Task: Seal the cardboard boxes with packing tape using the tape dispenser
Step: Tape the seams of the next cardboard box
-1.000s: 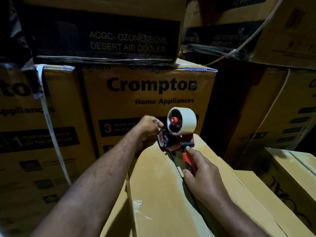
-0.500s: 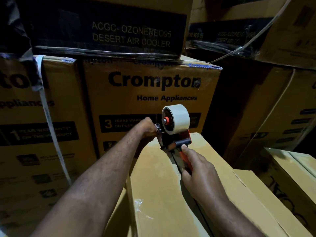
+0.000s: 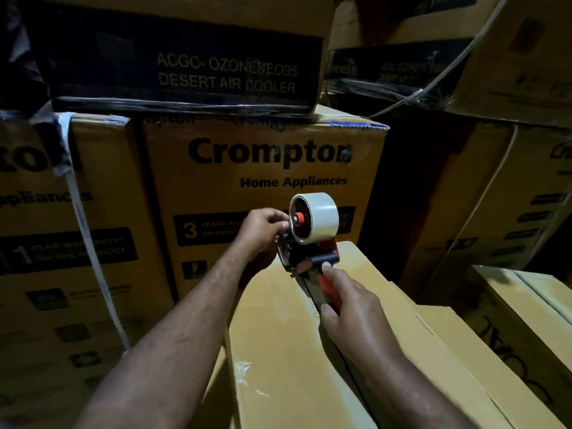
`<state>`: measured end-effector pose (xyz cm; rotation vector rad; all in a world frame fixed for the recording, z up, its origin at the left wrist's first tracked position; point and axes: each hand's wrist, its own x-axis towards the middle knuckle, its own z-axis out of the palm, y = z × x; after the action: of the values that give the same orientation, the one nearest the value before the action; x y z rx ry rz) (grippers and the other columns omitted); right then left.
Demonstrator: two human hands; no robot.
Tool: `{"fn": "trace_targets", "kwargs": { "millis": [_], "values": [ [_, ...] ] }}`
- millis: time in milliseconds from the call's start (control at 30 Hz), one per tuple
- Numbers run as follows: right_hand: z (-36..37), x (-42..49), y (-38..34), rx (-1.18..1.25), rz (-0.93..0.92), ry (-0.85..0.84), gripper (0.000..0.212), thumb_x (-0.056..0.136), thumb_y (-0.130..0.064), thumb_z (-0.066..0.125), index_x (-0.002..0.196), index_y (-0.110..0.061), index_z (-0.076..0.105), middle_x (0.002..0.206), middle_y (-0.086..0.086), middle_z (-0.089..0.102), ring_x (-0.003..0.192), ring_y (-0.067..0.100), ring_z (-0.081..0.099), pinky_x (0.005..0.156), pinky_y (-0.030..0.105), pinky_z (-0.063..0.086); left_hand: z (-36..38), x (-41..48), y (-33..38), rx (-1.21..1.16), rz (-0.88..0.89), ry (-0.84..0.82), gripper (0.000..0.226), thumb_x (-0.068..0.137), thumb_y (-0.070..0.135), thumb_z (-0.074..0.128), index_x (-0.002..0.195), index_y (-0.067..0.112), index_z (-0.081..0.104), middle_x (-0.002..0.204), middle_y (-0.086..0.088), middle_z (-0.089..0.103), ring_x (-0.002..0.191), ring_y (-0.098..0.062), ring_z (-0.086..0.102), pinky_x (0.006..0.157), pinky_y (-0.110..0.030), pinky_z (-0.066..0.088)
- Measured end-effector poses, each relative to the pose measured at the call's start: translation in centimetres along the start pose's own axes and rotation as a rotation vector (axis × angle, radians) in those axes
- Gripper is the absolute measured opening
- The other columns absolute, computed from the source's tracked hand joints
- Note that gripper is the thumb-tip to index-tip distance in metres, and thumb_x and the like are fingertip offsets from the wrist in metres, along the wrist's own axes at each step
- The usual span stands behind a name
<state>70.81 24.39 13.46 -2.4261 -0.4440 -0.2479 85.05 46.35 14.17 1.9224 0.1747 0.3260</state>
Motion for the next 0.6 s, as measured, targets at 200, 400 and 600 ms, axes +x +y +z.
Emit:
{"fn": "trace_targets", "kwargs": {
  "millis": [200,400,600],
  "values": [
    [-0.3,-0.2,-0.6,0.012,0.032,-0.047,0.065,0.093,-0.025,0.059,0.145,-0.048,0.027,0.119,-0.006,0.06,0.108,0.017,0.057,0.085,0.033,0.053,-1.2,0.4,-0.3,0.232,-0.226,-0.343,0.03,0.1,0.024,0.055,0.092,0.003,0.076,0.092,-0.015,0.07,0.081,-0.022,0.056,0.068,-0.033,0.042],
    [-1.4,-0.7,-0.7,0.021,0.074,-0.057,0.065,0.094,-0.028,0.059,0.145,-0.05,0.026,0.116,-0.002,0.062,0.099,0.019,0.061,0.08,0.034,0.056,-1.2,0.7,-0.4,0.176,-0.376,-0.423,0.023,0.089,0.034,0.07,0.079,0.014,0.07,0.084,-0.007,0.062,0.072,-0.017,0.05,0.064,-0.03,0.038],
    [-2.2,-2.3,-1.3,0.013,0.092,-0.065,0.064,0.093,-0.024,0.056,0.146,-0.048,0.027,0.114,-0.002,0.063,0.093,0.017,0.062,0.077,0.031,0.056,-0.4,0.2,-0.1,0.457,-0.181,-0.432,0.028,0.086,0.016,0.071,0.058,0.019,0.072,0.066,0.002,0.064,0.061,-0.013,0.052,0.058,-0.026,0.042]
  ]
}}
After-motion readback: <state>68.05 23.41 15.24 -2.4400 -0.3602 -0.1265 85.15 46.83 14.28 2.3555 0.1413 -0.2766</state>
